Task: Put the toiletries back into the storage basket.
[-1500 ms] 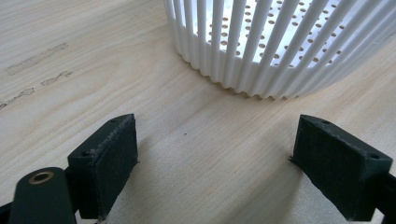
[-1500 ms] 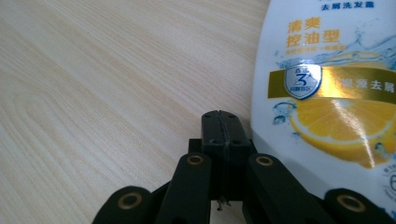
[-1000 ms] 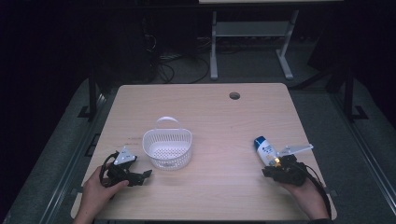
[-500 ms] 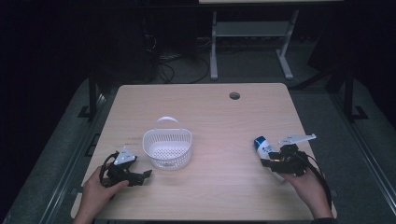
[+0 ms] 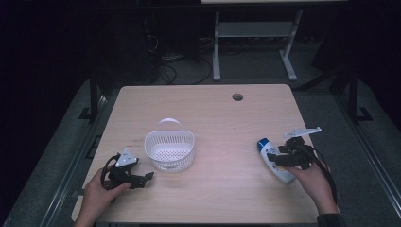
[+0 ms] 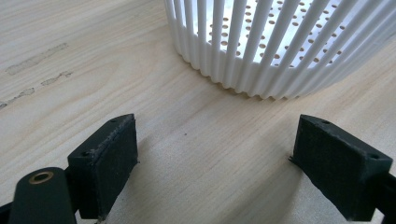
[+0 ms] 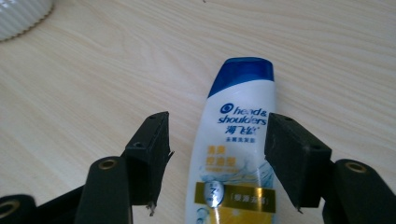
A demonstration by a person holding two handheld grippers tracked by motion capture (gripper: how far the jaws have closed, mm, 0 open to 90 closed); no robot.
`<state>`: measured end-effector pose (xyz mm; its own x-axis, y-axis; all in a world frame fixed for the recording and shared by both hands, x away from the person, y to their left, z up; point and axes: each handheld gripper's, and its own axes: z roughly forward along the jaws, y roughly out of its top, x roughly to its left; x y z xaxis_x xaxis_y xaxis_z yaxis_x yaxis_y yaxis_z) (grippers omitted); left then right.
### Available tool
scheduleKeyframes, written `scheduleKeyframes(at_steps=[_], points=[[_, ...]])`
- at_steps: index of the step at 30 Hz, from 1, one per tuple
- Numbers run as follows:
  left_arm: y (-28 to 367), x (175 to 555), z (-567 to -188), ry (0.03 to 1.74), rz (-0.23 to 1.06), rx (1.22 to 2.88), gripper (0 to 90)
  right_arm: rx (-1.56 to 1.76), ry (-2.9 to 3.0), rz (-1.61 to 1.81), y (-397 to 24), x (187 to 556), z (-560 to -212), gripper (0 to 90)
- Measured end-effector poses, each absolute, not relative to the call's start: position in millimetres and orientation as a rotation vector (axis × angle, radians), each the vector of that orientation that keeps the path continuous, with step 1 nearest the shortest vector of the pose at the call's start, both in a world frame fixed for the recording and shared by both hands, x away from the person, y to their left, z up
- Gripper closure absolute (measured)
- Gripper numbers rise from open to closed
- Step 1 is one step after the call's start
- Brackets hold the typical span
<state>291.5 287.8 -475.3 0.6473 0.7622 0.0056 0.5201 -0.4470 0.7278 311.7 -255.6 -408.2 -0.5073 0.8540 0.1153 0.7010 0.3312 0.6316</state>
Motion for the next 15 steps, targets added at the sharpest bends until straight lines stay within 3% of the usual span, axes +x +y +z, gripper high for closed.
scheduleKeyframes(at_steps=[15], points=[[288, 292, -475, 0.992, 0.435, 2.153, 13.1, 1.429, 2.363, 0.838, -247, 344, -417, 31.1]])
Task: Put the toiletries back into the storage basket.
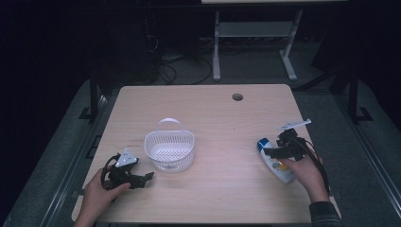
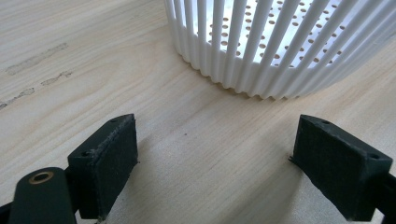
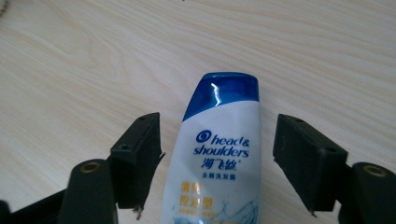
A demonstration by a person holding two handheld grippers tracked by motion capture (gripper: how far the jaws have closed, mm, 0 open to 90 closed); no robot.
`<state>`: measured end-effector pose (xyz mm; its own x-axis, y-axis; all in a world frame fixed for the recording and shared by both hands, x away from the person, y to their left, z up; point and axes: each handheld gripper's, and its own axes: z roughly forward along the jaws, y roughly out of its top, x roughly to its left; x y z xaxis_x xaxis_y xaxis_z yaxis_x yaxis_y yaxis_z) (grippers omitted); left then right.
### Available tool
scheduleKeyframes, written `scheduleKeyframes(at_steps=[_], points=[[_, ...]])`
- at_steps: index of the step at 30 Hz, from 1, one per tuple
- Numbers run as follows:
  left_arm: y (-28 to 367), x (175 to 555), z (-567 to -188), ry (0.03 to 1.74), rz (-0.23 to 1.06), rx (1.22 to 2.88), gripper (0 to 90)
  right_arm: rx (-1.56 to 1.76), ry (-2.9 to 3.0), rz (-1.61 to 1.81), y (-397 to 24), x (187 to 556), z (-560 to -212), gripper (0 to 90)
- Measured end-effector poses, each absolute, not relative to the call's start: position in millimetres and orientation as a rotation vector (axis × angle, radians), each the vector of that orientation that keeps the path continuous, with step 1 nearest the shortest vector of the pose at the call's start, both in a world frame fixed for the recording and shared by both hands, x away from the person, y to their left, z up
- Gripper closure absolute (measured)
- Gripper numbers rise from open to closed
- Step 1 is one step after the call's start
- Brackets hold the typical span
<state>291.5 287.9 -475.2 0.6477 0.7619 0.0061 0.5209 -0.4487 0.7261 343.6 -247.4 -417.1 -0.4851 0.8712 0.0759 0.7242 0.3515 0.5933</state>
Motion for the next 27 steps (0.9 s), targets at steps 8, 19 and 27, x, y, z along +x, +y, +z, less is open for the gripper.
scheduleKeyframes(at_steps=[8, 19, 27], points=[[288, 292, -475, 0.992, 0.435, 2.153, 13.0, 1.460, 2.373, 0.787, -240, 357, -427, 28.3], [288, 291, -475, 0.993, 0.435, 2.153, 13.1, 1.491, 2.410, 0.709, -231, 363, -442, 25.6], [288, 291, -475, 0.992, 0.435, 2.154, 13.0, 1.493, 2.435, 0.646, -227, 364, -452, 25.2]])
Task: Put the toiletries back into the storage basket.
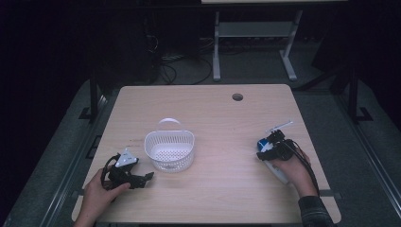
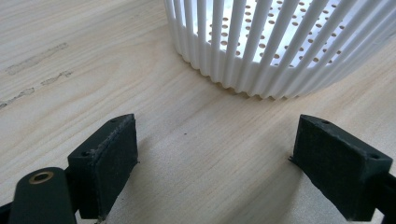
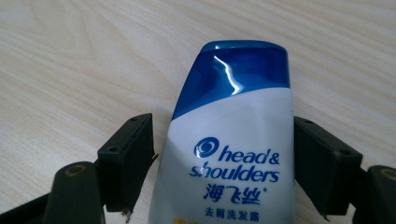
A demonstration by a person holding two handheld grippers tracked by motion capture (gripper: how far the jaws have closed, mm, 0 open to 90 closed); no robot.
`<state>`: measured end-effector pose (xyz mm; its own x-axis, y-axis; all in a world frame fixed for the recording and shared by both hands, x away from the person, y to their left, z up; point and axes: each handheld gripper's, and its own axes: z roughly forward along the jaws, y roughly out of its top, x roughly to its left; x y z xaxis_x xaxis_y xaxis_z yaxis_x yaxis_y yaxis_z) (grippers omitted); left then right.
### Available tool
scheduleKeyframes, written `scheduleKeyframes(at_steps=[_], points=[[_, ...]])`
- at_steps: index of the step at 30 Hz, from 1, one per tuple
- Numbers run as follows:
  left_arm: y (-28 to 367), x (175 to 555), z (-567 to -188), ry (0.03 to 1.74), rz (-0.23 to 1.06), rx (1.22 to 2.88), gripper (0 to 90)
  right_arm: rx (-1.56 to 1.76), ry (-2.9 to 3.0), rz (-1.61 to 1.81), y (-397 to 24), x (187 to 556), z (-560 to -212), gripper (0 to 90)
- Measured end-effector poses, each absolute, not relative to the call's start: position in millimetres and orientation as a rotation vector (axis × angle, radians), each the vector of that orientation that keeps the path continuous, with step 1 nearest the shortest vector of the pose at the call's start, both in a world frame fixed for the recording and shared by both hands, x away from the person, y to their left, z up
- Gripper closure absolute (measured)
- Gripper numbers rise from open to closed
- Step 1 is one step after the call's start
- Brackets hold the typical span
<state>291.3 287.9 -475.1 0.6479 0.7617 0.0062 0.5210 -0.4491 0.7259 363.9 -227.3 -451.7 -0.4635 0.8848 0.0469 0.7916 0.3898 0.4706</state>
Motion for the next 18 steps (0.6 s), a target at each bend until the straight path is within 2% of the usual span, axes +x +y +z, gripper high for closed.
scheduleKeyframes(at_steps=[9, 12, 18], points=[[287.9, 291.0, -475.1, 0.992, 0.434, 2.154, 13.0, 1.493, 2.445, 0.598, -224.7, 363.0, -454.9, 25.9], [287.9, 291.0, -475.1, 0.992, 0.434, 2.154, 13.1, 1.489, 2.440, 0.600, -225.6, 362.6, -454.0, 30.7], [287.9, 291.0, -475.1, 0.991, 0.434, 2.154, 13.1, 1.487, 2.448, 0.600, -225.8, 362.5, -453.2, 32.2]])
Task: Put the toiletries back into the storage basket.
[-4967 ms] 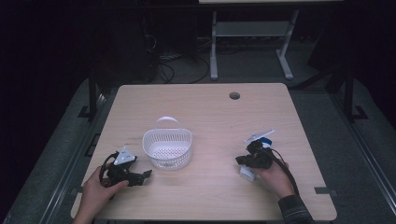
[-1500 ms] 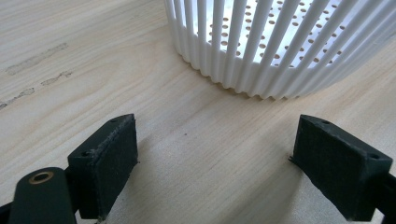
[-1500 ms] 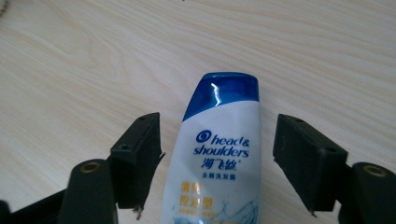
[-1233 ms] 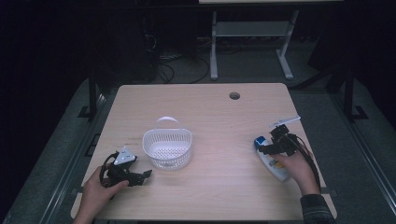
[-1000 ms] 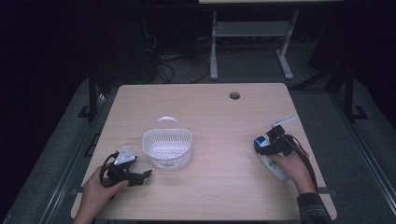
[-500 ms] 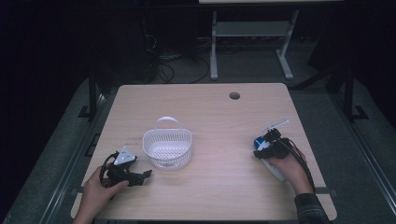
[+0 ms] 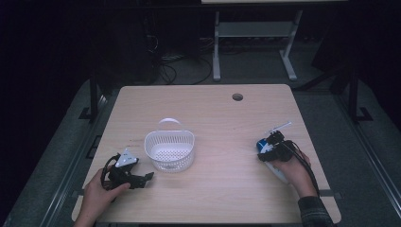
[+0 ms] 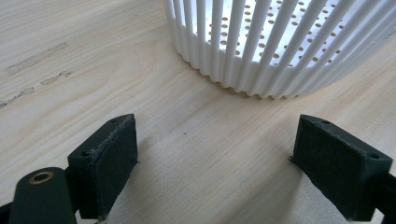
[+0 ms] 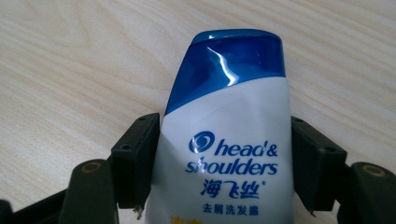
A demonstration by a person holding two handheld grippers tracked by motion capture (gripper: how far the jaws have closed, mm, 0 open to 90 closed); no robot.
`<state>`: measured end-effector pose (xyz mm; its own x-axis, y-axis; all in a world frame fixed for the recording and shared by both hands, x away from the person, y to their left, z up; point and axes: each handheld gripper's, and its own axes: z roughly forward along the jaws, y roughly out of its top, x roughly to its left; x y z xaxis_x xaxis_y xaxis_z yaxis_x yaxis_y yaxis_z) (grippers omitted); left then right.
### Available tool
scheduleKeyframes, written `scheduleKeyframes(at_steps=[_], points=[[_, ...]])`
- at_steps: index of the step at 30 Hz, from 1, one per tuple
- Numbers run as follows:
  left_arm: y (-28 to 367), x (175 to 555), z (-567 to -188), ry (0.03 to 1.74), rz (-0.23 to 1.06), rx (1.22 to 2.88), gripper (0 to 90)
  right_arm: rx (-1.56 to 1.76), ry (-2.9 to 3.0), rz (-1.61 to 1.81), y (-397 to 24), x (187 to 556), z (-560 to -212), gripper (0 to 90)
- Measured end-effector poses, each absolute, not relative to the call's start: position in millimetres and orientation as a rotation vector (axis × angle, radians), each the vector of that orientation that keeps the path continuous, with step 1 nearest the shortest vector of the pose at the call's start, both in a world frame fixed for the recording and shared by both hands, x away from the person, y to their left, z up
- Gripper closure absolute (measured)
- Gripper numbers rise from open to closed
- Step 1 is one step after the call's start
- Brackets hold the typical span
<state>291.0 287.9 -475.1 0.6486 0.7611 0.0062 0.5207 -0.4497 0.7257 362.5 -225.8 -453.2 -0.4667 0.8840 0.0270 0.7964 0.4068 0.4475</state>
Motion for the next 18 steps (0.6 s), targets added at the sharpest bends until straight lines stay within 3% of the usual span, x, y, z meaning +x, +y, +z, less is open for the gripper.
scheduleKeyframes(at_steps=[18], points=[[288, 291, -475, 0.992, 0.433, 2.154, 13.0, 1.510, 2.374, 0.771, -239, 355, -428, 33.2]])
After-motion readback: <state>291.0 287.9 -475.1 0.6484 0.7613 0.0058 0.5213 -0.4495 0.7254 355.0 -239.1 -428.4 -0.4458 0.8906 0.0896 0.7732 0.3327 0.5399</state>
